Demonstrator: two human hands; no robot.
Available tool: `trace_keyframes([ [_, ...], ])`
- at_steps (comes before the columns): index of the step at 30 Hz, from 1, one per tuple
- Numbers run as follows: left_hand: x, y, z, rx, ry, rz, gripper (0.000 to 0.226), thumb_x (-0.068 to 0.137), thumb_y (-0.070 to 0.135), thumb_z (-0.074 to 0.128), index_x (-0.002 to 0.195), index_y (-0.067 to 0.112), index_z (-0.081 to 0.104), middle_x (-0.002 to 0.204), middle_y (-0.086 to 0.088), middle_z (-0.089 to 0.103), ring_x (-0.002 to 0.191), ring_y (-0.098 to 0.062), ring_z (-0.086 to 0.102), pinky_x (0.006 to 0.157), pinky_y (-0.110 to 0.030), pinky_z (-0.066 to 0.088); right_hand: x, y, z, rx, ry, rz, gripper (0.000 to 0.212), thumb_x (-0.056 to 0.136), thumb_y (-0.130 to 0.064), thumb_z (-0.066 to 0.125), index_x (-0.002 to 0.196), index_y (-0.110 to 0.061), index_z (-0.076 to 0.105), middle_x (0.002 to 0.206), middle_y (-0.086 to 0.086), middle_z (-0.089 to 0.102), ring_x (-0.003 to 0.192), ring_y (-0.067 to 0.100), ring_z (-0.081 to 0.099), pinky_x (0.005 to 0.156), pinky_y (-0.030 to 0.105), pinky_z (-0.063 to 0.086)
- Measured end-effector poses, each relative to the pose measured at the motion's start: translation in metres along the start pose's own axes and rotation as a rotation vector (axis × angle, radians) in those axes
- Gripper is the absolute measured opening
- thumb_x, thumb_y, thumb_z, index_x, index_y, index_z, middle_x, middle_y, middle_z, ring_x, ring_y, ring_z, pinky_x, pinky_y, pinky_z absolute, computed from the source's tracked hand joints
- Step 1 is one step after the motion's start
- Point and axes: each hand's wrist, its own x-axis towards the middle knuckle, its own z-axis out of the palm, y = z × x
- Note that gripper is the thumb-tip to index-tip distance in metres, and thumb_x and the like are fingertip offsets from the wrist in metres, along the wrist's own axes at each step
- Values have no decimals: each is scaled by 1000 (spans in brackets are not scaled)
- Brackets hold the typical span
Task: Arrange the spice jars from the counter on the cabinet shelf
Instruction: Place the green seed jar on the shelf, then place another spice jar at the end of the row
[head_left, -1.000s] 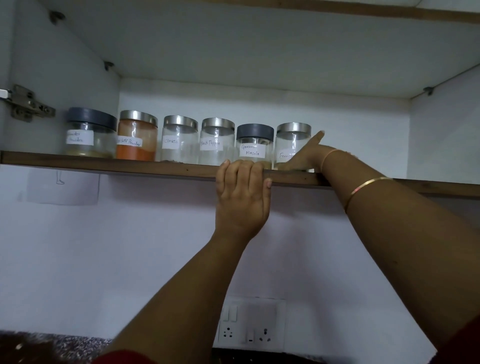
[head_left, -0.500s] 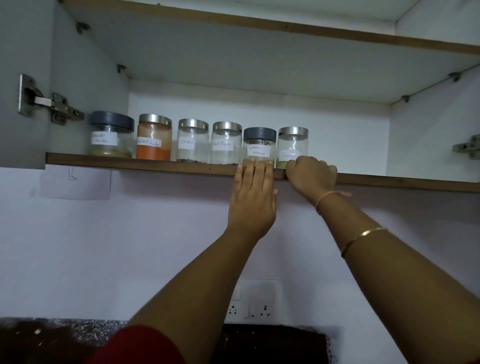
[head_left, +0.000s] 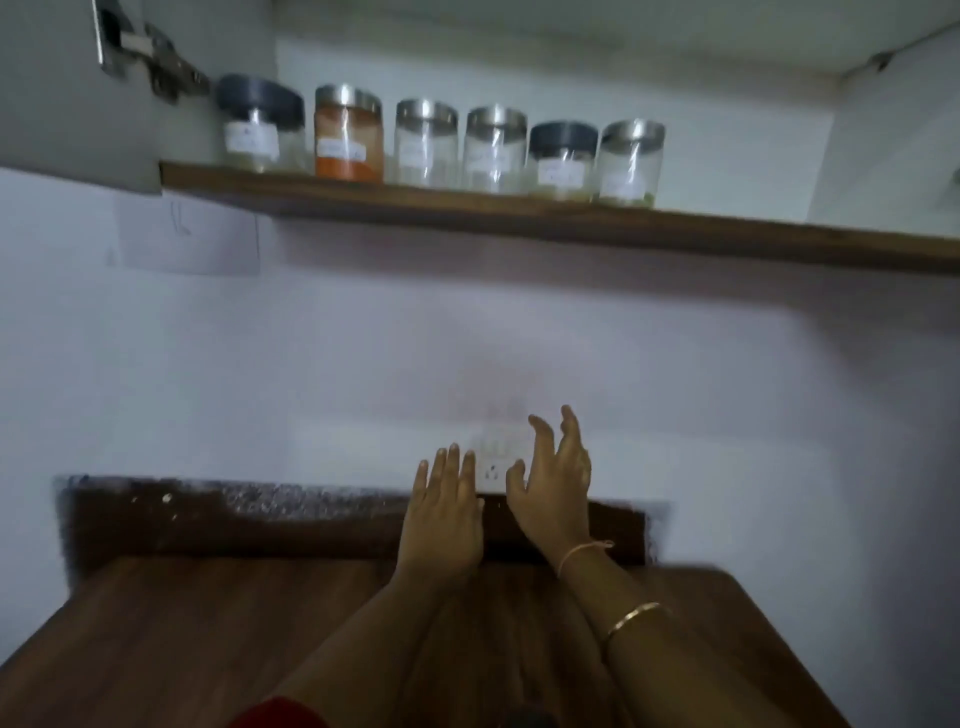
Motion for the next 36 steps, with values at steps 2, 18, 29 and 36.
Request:
trace_keyframes([
  [2, -40, -13, 20, -12, -101, -59, 57, 101, 35, 15, 149, 8, 1, 158, -14, 1, 146, -28, -4, 113, -40, -16, -39, 2, 23, -27, -130, 32, 51, 87, -22, 51, 137, -17, 44, 155, 14, 17, 138, 30, 30, 111, 46, 29],
  [18, -204, -80, 50, -78, -536, -517, 51, 100, 30, 24, 145, 6, 22, 152, -16, 25, 144, -29, 15, 118, -43, 3, -225, -20, 98, 97, -1070, 33, 99, 75, -72, 55, 149, -16, 24, 155, 8, 20, 140, 27, 28, 112, 39, 31],
  [29, -224, -111, 54, -191, -751, -588, 47, 100, 33, 27, 137, 4, 34, 146, -20, 34, 136, -33, 31, 114, -45, 18, -236, -35, 101, 65, -1054, 41, 97, 68, -58, 72, 144, -16, 31, 139, 5, 45, 126, 21, 45, 104, 35, 41],
  [36, -190, -107, 32, -1137, -533, -1275, 53, 101, 40, 29, 129, -2, 46, 128, -22, 53, 118, -35, 51, 101, -42, 40, -198, -60, 96, 400, -784, 296, 89, 69, -47, 77, 141, -21, 33, 142, 2, 41, 128, 17, 42, 97, 26, 38],
])
